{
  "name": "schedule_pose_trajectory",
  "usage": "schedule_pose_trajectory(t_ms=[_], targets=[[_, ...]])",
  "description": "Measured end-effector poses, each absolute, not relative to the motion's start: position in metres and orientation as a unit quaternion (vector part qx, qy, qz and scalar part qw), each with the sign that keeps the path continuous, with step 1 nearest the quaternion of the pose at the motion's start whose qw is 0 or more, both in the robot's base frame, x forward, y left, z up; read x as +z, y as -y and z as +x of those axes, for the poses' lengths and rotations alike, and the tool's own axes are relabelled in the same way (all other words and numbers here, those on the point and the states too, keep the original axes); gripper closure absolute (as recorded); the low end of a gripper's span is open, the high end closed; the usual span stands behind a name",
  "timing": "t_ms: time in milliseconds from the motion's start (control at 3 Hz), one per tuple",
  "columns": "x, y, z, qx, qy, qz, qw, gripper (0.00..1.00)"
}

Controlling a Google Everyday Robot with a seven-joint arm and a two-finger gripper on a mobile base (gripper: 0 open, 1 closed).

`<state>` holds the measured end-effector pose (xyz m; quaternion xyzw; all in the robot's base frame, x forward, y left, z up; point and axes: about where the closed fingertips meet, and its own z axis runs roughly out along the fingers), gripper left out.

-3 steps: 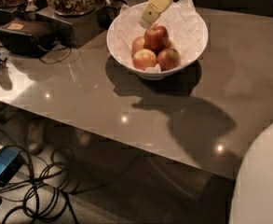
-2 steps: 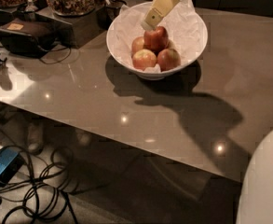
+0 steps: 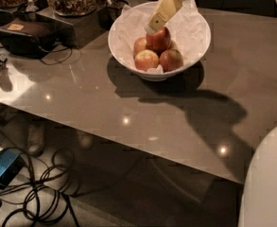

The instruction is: Pick apple from white bowl

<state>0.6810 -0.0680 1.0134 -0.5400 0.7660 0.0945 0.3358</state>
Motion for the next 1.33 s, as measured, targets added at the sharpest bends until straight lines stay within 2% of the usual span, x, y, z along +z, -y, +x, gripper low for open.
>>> schedule_pose_trajectory(t_ms=[667, 1000, 1333], targets=[[0.978, 0.073, 0.701, 0.091, -0.762, -0.521, 0.373, 0.00], [0.972, 0.074, 0.701, 0.094, -0.765, -0.517, 0.371, 0.00], [0.972, 0.074, 0.701, 0.094, -0.765, -0.517, 0.371, 0.19]])
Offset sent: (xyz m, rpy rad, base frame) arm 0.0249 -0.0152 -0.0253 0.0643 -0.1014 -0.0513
